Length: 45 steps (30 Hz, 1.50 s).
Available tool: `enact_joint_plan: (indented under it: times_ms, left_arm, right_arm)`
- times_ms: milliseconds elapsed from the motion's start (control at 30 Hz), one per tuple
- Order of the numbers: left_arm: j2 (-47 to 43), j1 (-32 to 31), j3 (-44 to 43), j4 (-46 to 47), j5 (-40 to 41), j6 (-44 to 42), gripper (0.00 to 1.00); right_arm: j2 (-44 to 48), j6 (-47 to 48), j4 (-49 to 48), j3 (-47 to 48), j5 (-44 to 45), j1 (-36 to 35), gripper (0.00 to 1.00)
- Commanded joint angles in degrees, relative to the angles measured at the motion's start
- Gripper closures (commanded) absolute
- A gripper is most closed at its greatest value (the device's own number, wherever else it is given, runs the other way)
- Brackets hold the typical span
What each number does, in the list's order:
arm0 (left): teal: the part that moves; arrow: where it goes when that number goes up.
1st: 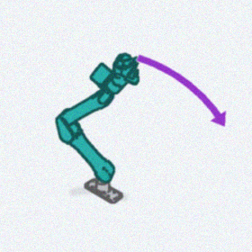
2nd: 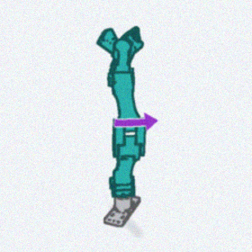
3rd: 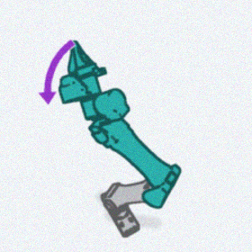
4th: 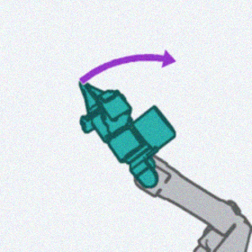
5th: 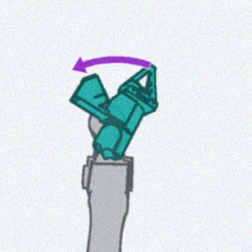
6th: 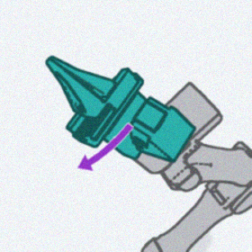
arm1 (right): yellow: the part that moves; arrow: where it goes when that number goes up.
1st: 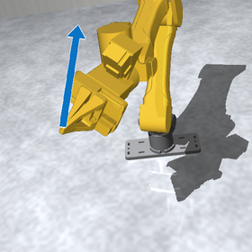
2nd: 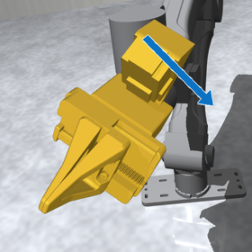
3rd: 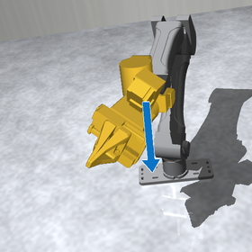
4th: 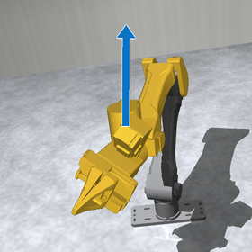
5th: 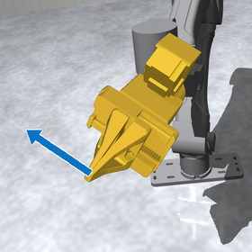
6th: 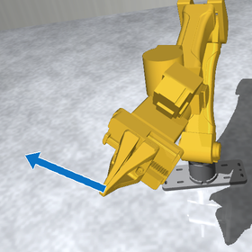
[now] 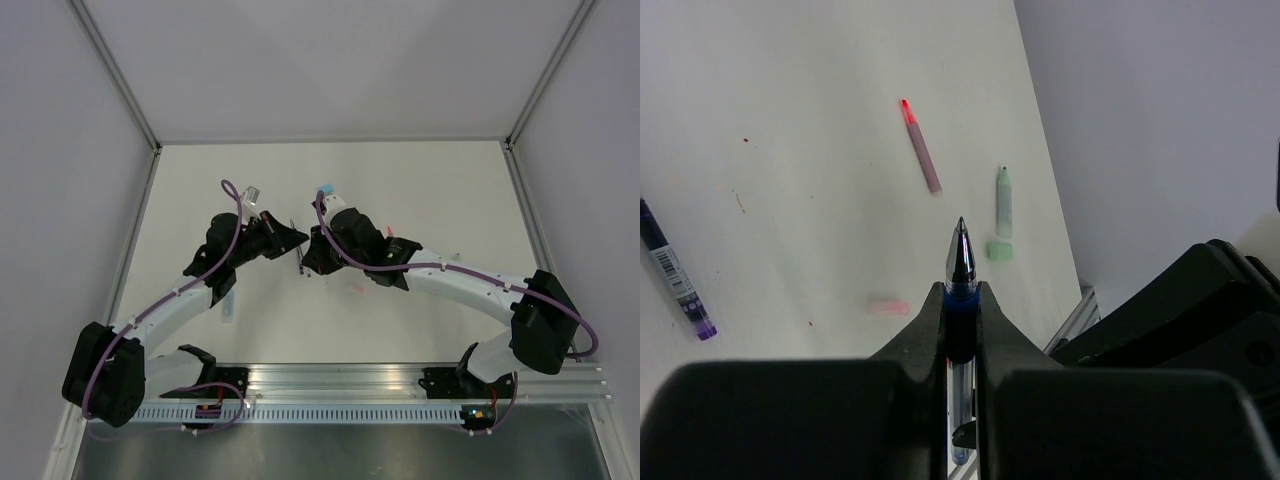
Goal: Insert the pens into the pen caps
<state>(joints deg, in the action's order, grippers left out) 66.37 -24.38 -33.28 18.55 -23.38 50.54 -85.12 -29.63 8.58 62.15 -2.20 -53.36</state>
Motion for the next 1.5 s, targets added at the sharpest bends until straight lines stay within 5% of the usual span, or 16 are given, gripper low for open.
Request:
enact_joint_plan:
  times_ms: [0, 133, 400, 500, 533, 567, 600, 767, 933, 1133, 1333, 1467]
  left_arm:
    - [-0.63, 0.04, -2.31, 1.32, -3.34, -0.88, 0.98]
    - [-0.80, 0.04, -3.81, -1.05, -4.04, -1.94, 0.98]
    - [-1.24, 0.04, -4.43, -2.28, -4.40, -2.47, 0.98]
    - [-1.15, 0.04, -4.78, -2.72, -4.57, -2.90, 0.98]
    - [-1.15, 0.04, -5.13, -3.25, -4.40, -3.17, 0.91]
    - [-1.24, 0.04, -6.09, -5.78, -3.79, -3.61, 0.60]
    - [-1.33, 0.04, -6.71, -7.37, -3.00, -4.31, 0.47]
    - [-3.52, 0.74, -12.06, -18.17, 2.45, -7.03, 0.01]
    - [-3.62, 4.16, -17.43, -26.97, 3.60, -6.78, 0.00]
    - [0.42, 17.76, -19.81, -33.12, 4.65, -0.10, 0.09]
    - [6.57, 26.55, -23.76, -42.45, 20.81, -0.44, 0.11]
    - [10.96, 26.67, -24.90, -34.64, 16.63, -25.06, 0.11]
  right_arm:
    - [-0.48, 1.94, -2.69, -0.19, -3.69, -0.51, 0.82]
    - [-1.10, 3.00, -2.78, -0.63, -5.80, -0.60, 0.71]
    - [-1.89, 3.00, -3.48, -0.72, -6.50, -1.30, 0.74]
    - [-1.89, 2.82, -3.66, -0.89, -6.42, -1.39, 1.00]
    - [-1.37, 2.56, -4.27, -1.41, -6.16, -1.39, 1.00]
    - [-1.01, 2.30, -4.62, -1.68, -5.89, -1.48, 1.00]
    - [-0.66, 2.03, -4.88, -1.94, -5.54, -1.39, 1.00]
    - [2.32, 0.80, -2.52, -2.29, -2.20, 1.76, 1.00]
    - [6.36, -0.52, -0.41, -7.03, -5.19, 9.49, 1.00]
    - [14.10, 0.28, 0.92, -11.78, -1.49, 13.64, 1.00]
    - [17.53, -1.13, -2.25, -14.25, -6.50, 13.64, 1.00]
    - [18.24, -1.49, -4.27, -15.30, -9.58, 13.64, 1.00]
